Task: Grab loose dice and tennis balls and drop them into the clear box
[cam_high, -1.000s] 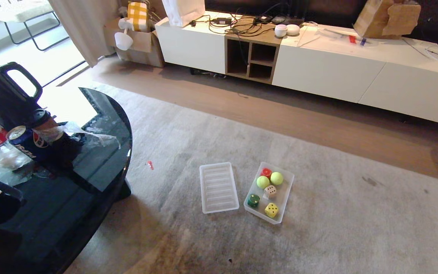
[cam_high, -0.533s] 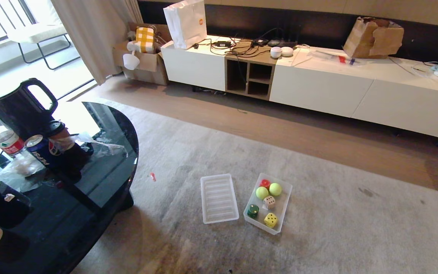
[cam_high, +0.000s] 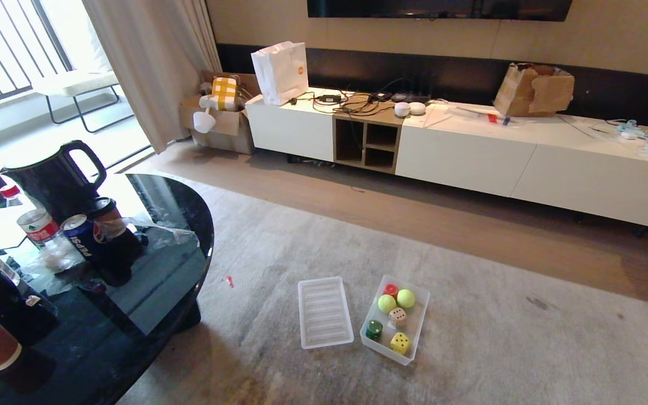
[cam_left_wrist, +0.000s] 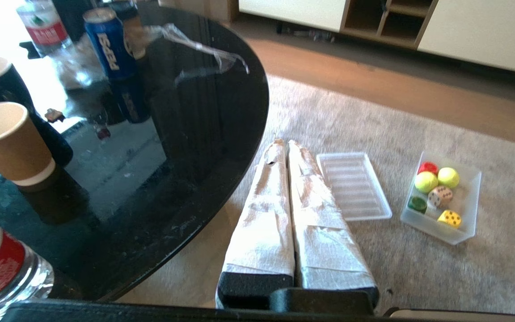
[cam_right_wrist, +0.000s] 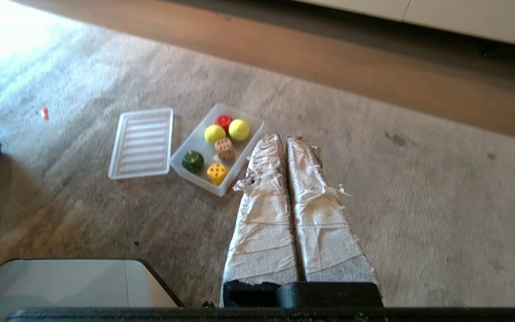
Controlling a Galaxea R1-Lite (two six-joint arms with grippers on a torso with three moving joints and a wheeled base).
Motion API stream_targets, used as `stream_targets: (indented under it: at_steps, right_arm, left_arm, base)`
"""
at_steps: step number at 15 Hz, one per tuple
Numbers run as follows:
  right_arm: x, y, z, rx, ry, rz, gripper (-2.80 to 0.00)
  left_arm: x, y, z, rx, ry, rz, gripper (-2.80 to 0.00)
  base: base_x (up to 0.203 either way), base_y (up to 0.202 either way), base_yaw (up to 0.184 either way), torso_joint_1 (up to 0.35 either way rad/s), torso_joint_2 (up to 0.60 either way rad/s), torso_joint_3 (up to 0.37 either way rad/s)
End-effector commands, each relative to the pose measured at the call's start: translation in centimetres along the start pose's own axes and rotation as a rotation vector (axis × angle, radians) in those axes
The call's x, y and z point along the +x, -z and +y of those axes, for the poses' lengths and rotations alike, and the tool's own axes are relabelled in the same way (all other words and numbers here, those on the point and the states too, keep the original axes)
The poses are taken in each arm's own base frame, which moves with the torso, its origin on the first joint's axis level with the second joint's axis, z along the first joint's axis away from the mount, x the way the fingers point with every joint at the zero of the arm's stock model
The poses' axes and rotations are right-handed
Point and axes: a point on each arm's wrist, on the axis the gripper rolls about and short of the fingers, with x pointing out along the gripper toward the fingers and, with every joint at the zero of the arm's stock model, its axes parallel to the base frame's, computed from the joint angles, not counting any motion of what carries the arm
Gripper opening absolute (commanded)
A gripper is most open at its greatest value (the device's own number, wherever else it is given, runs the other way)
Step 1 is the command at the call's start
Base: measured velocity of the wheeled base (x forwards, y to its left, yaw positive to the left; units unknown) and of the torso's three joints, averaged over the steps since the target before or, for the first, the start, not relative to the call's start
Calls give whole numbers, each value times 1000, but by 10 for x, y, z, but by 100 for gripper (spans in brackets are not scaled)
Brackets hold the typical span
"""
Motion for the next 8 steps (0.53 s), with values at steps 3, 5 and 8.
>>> stream_targets:
  at_steps: [3,5,8]
  right_arm:
    - [0,0,0,0,0,-1,-280]
    - [0,0,0,0,0,-2,-280]
    - [0,0,0,0,0,-1,-280]
  left_arm:
    - [0,0,0,0,0,0,-280]
    - [0,0,0,0,0,0,-280]
    - [0,0,0,0,0,0,-280]
  base:
    - [0,0,0,2,0,202]
    - [0,0,0,1,2,193]
    - [0,0,0,2,5,207]
